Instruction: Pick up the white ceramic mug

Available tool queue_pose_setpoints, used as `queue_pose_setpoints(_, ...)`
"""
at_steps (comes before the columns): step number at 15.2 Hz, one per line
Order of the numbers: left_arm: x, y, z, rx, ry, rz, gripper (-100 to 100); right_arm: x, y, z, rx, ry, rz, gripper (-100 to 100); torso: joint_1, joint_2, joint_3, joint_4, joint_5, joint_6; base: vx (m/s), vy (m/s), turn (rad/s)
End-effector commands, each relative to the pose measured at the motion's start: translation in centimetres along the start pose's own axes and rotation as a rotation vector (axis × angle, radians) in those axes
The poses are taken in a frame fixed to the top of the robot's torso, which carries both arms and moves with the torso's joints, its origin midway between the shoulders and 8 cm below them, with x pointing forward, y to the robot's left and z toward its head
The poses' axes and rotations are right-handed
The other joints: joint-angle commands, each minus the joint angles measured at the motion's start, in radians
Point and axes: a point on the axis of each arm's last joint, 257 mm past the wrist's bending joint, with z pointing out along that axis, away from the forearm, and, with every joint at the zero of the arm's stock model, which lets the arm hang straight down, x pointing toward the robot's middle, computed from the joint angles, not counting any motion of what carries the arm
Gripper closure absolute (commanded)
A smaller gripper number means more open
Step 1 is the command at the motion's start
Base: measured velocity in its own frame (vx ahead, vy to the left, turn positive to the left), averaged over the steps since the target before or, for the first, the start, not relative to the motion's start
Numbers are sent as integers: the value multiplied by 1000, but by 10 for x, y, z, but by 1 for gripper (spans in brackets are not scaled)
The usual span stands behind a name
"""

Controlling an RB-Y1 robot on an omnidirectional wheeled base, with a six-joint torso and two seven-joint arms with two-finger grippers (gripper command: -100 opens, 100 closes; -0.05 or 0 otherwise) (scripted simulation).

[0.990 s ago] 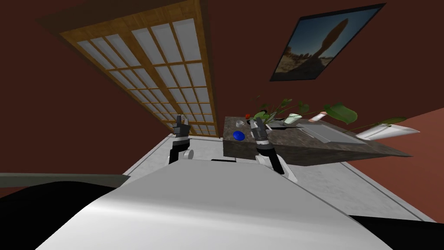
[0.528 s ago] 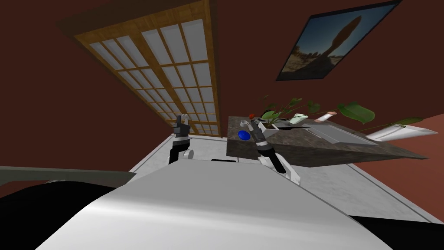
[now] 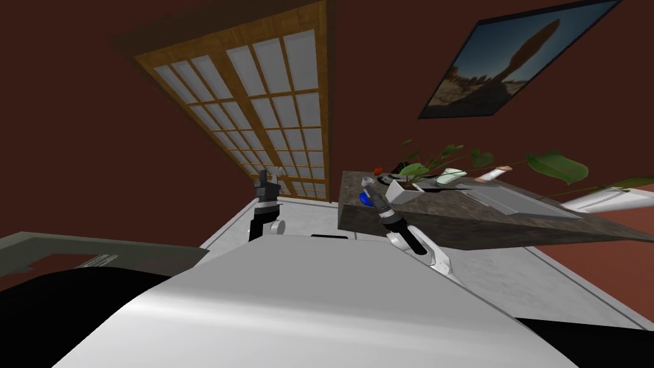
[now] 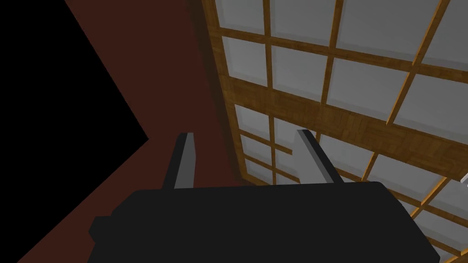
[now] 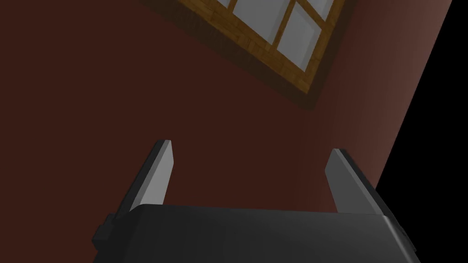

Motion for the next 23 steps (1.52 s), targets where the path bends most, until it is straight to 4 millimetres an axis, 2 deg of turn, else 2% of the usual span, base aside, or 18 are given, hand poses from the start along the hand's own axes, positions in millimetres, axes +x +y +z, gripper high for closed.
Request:
queue_pose_setpoints(1,0,0,0,0,0,0,0,5,-13,-6,22,51,-31,-100,0,0,0,0,0,0,0,148,69)
queue_pose_setpoints(2,0,0,0,0,0,0,0,5,-13,-7,24,66,-42,-100,0,-1,0,0,0,0,3,112,17)
queue_pose_setpoints(3,0,0,0,0,0,0,0,11,-30,-16,52,103,-62,-100,-1,-1,-1,0,0,0,5,161,89)
queue_pose_setpoints(5,0,0,0,0,0,0,0,10,-31,-18,57,137,-87,-100,2,-2,-1,0,0,0,3,156,58)
queue_pose_setpoints(6,0,0,0,0,0,0,0,16,-48,-29,88,175,-107,-100,0,-1,-1,0,0,0,-3,137,90)
queue_pose_setpoints(8,0,0,0,0,0,0,0,14,-50,-31,92,209,-134,-100,1,-1,-1,0,0,0,7,136,60)
queue_pose_setpoints(9,0,0,0,0,0,0,0,19,-65,-42,119,248,-154,-100,-1,-1,-1,0,0,0,26,128,91)
queue_pose_setpoints(12,0,0,0,0,0,0,0,15,-70,-47,131,283,-182,-100,-1,-2,-1,0,0,0,16,109,40)
queue_pose_setpoints(13,0,0,0,0,0,0,0,18,-88,-62,167,329,-208,-100,-3,-2,-1,0,0,1,10,89,86)
queue_pose_setpoints(15,0,0,0,0,0,0,0,14,-89,-64,172,357,-231,-100,-3,-2,-1,0,0,0,16,100,75)
queue_pose_setpoints(16,0,0,0,0,0,0,0,17,-103,-78,199,397,-251,-100,-3,-2,-1,0,0,0,55,119,123)
queue_pose_setpoints(17,0,0,0,0,0,0,0,13,-108,-82,212,413,-266,-100,-2,-3,-2,-1,-1,0,59,141,116)
queue_pose_setpoints(19,0,0,0,0,0,0,0,10,-109,-84,215,431,-281,-100,-2,-4,-2,-1,0,0,26,80,5)
queue_pose_setpoints(20,0,0,0,0,0,0,0,10,-124,-101,251,482,-310,-100,-4,-3,-2,-1,-1,1,30,81,100)
queue_pose_setpoints(22,0,0,0,0,0,0,0,4,-127,-105,261,506,-333,-100,-3,-4,-2,-1,-1,0,44,93,87)
queue_pose_setpoints(23,0,0,0,0,0,0,0,2,-142,-124,297,554,-358,-100,-4,-3,-2,-1,-1,0,47,85,113)
